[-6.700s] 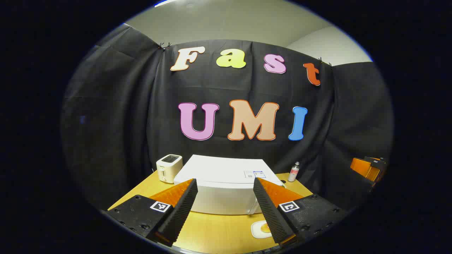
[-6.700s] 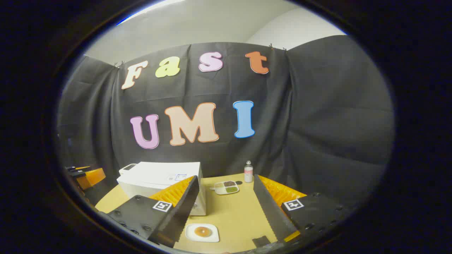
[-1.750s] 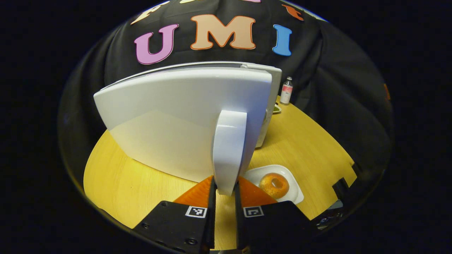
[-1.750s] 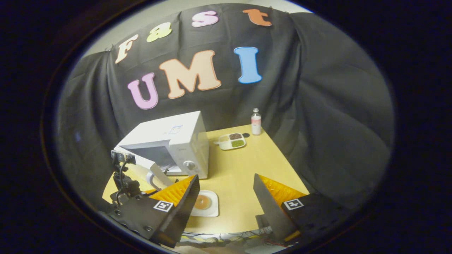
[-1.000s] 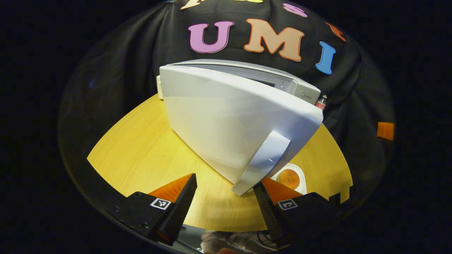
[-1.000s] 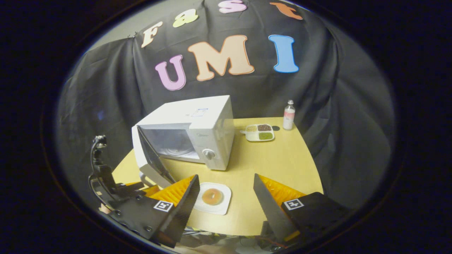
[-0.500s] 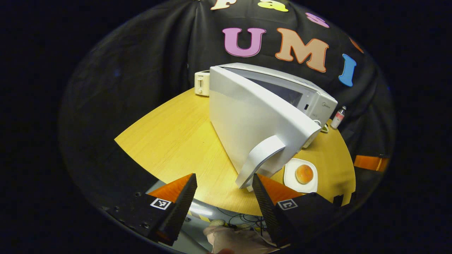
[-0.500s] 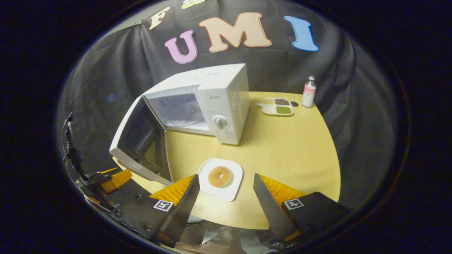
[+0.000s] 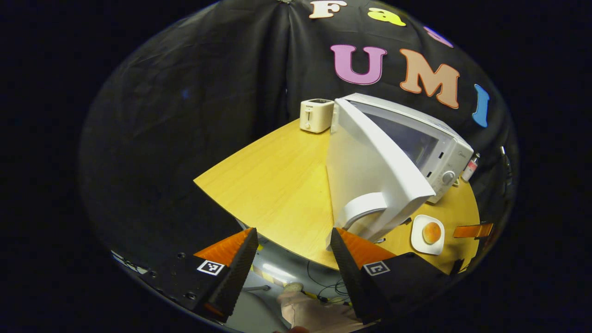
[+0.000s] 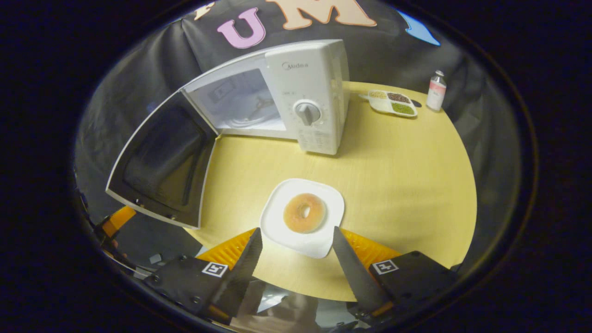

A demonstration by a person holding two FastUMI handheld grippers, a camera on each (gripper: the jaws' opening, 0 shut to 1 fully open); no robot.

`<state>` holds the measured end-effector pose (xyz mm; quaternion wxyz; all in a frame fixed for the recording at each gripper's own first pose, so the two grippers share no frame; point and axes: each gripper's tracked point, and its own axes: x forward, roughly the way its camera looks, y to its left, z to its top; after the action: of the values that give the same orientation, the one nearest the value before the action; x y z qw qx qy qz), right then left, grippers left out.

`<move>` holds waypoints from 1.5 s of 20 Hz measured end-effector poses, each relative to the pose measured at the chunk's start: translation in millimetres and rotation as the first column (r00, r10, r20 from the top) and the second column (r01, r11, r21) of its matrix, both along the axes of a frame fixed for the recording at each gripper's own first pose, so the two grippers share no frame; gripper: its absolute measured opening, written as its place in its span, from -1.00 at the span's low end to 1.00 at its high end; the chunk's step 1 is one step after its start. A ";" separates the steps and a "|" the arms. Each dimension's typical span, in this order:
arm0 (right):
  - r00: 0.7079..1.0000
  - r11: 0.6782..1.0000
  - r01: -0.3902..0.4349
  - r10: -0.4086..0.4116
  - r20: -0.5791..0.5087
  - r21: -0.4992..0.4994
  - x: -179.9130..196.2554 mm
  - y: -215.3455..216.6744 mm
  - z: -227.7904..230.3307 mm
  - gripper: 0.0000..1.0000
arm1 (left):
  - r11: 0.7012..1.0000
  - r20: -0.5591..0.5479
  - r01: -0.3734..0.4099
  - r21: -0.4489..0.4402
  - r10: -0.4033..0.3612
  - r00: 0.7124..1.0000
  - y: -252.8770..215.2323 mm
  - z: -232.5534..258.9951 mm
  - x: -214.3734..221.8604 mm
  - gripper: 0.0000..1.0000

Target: Open the microwave oven with the left hand, put the food in, and close the microwave oven.

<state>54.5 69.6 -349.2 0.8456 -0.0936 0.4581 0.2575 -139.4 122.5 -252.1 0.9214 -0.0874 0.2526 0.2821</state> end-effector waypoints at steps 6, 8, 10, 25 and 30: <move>0.994 0.992 0.082 -0.088 -0.062 -0.095 17.1 14.7 -43.7 0.94 | 0.999 0.000 -0.051 0.006 0.051 0.999 64.9 9.6 -15.8 0.87; 0.991 0.985 0.106 -0.116 -0.066 -0.135 25.6 14.3 -55.6 0.94 | 0.998 0.009 -0.070 -0.001 0.070 0.997 83.9 13.0 -19.4 0.87; 0.988 0.980 0.125 -0.137 -0.066 -0.158 32.5 14.8 -65.3 0.94 | 0.996 0.049 -0.085 -0.008 0.085 0.995 102.0 21.4 -19.6 0.87; 0.953 0.950 0.279 -0.292 -0.083 -0.141 29.3 36.4 -73.2 0.39 | 0.999 0.153 -0.031 0.022 0.027 0.988 153.4 53.8 22.7 0.84; 0.904 0.906 0.423 -0.420 -0.077 0.027 28.0 77.1 -48.6 0.49 | 0.998 0.144 0.058 0.018 -0.060 0.988 158.2 50.6 43.6 0.84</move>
<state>82.5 146.7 -397.8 0.8666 0.0346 0.4911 0.0816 -95.8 280.7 -201.5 0.9458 -0.0937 0.1860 0.2493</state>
